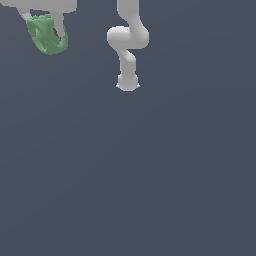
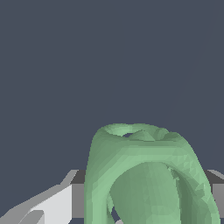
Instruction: Pick up the object and move it to a goal position.
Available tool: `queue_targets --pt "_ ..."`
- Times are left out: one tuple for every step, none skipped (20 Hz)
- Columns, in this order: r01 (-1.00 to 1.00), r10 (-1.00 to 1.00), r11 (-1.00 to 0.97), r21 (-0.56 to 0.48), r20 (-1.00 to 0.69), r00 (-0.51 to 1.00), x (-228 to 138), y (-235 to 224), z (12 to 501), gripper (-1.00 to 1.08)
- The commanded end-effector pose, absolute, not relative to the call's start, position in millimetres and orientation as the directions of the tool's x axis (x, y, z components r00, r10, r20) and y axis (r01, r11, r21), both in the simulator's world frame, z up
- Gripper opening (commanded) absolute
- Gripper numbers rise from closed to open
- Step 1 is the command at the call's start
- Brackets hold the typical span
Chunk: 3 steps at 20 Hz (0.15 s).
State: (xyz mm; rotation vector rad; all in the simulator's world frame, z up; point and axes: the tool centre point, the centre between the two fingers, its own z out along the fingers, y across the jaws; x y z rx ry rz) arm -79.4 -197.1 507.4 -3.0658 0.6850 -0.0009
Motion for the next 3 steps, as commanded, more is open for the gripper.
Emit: queue_targets --pt "-0.425 -0.425 -0.905 0.0 0.0 0.905 -79.4 -198.3 509.8 -1.0" --pt "-0.425 -0.425 -0.905 0.0 0.0 0.905 -79.2 -198.4 509.8 -1.0" --pt "-0.425 -0.425 -0.905 0.0 0.0 0.905 -79.1 -198.4 509.8 -1.0"
